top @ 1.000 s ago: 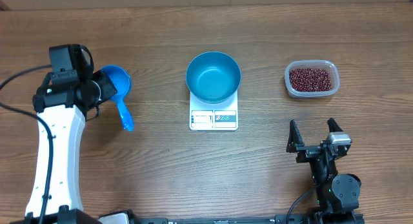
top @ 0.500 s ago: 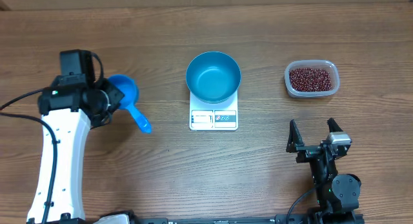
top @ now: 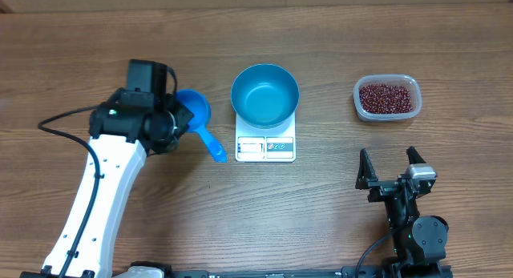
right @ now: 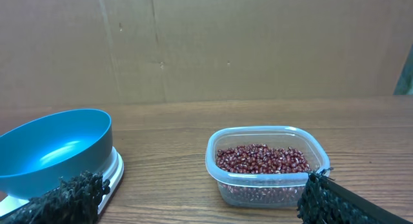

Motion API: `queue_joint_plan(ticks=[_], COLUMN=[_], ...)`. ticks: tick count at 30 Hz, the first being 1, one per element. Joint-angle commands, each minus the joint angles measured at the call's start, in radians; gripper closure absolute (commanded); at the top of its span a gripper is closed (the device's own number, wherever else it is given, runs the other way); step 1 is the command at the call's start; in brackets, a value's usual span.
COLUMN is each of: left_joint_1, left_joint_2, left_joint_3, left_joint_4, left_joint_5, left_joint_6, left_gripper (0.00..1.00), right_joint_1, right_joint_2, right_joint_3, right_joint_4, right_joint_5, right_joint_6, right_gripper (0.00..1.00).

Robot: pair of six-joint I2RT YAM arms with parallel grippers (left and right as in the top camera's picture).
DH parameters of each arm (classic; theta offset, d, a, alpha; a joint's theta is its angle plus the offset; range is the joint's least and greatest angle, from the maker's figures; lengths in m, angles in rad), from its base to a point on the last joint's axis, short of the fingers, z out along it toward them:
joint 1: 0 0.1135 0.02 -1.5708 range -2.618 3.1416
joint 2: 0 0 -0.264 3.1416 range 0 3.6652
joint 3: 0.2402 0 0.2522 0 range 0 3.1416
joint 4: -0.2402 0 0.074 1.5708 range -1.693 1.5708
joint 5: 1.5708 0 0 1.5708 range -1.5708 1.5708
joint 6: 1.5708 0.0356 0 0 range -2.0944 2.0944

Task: Scoop item into bowl and weigh 150g on scale
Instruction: 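Lift the blue scoop with the left gripper and carry it toward the scale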

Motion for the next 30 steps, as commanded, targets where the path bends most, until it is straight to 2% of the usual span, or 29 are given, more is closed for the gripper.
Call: queue_joint_plan(ticks=[1, 6, 9, 20, 30], left_joint_1=[-0.050, -0.131, -0.169, -0.245, -0.245], left_joint_2=[-0.016, -0.016, -0.016, -0.016, -0.016], left_joint_3=[0.022, 0.022, 0.022, 0.022, 0.022], left_joint_4=[-0.014, -0.032, -0.032, -0.032, -0.032], left_joint_5=[-0.003, -0.004, -0.004, -0.034, -0.028], left_joint_6=[-0.233, -0.428, -0.487, -0.565, -0.573], left_gripper=[0.96, 0.96, 0.96, 0.96, 0.96], right_joint_1=[-0.006, -0.006, -0.006, -0.006, -0.006], right_joint_2=[-0.008, -0.008, -0.008, -0.008, -0.008], right_joint_3=[-0.011, -0.011, -0.011, -0.011, -0.011], right_joint_4=[0.003, 0.003, 0.003, 0.004, 0.004], right_joint_5=[0.000, 0.000, 0.000, 0.000, 0.000], right_joint_6=[-0.005, -0.005, -0.005, -0.005, -0.005], right_gripper=[0.00, 0.00, 0.00, 0.00, 0.00])
